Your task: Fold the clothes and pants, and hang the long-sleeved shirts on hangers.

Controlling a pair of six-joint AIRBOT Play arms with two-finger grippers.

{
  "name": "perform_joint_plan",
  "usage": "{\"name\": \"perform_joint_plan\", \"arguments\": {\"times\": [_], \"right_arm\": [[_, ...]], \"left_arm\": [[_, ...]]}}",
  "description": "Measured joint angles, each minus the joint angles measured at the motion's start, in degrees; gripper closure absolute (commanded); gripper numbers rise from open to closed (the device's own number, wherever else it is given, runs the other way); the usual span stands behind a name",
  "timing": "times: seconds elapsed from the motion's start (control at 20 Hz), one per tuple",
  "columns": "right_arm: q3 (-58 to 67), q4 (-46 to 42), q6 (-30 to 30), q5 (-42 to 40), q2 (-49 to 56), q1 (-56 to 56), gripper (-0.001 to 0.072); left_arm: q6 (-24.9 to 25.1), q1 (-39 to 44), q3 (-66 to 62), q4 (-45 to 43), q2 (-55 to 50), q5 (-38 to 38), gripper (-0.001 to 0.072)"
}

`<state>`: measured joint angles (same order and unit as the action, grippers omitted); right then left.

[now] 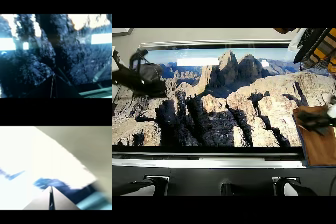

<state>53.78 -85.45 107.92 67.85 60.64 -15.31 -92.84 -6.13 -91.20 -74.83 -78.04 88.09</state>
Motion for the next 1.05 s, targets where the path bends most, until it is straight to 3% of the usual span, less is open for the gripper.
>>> {"name": "perform_joint_plan", "arguments": {"times": [0.2, 0.4, 1.05], "right_arm": [[0.1, 4.7, -9.4, -4.2, -0.5, 20.4, 0.0682], [0.1, 3.9, -12.9, -8.0, -0.7, 32.5, 0.0681], [0.1, 3.7, -14.1, -8.4, -0.7, 37.3, 0.0681]], "left_arm": [[1.9, 3.0, 18.0, -1.2, 11.4, -9.5, 0.0689], [2.5, 4.0, 27.7, -4.4, 17.7, -13.8, 0.0686], [2.9, 4.4, 32.1, -7.2, 20.1, -14.2, 0.0686]]}}
